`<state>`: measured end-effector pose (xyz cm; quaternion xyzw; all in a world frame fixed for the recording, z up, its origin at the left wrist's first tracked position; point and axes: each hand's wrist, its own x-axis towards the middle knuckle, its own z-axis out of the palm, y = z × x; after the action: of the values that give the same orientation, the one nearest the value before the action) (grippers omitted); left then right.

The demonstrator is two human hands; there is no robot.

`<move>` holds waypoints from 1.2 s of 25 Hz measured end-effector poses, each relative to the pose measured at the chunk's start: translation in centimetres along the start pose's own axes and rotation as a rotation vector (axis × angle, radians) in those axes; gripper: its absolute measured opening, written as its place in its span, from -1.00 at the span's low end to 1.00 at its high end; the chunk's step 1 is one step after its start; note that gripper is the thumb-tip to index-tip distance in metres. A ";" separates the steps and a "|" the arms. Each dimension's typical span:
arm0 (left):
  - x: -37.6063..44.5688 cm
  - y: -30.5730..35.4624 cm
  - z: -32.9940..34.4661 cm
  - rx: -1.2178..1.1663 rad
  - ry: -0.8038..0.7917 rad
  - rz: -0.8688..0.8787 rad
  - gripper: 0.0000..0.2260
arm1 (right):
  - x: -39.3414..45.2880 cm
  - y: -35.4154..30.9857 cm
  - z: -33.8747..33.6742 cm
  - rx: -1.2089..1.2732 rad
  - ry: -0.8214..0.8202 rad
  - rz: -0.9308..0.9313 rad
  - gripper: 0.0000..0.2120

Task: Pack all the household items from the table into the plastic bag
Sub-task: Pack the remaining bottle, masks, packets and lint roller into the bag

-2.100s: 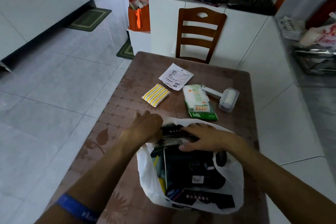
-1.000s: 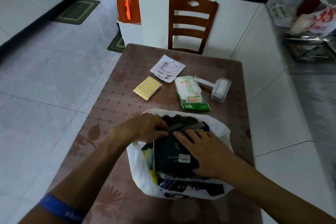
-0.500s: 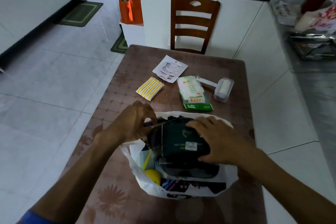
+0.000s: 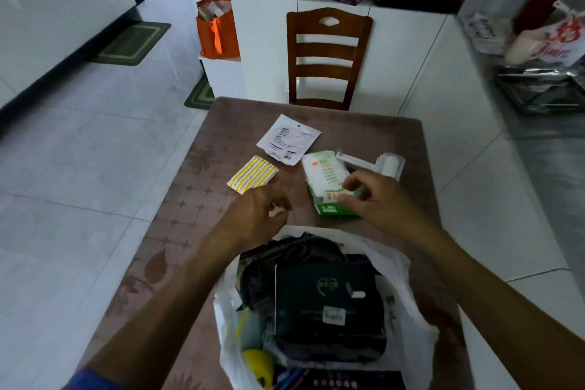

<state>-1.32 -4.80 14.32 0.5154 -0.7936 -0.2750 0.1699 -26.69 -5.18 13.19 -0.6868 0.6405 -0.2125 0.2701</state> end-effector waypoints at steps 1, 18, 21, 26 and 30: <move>0.7 -0.3 0.4 0.003 -0.018 -0.017 -0.86 | 2.1 1.4 1.0 -0.085 -0.027 0.036 -0.68; -0.8 -0.6 -1.2 -0.032 0.172 0.022 -0.37 | 5.9 0.2 -2.3 0.184 -0.063 -0.223 -0.82; -1.1 1.8 -3.3 -0.006 0.232 0.078 -0.02 | 1.1 -5.9 -7.2 0.386 -0.146 -0.409 -0.80; -2.7 3.3 -5.3 -0.531 0.059 0.087 -0.74 | -4.1 -10.5 -8.8 0.793 0.005 -0.383 -0.75; -5.6 4.3 -6.6 -0.321 0.237 0.197 -0.89 | -6.6 -10.3 -10.6 0.814 -0.068 -0.304 -0.79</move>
<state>1.51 -0.07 22.21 0.4306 -0.7608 -0.3173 0.3676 -26.13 0.69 28.28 -0.6172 0.3868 -0.4624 0.5056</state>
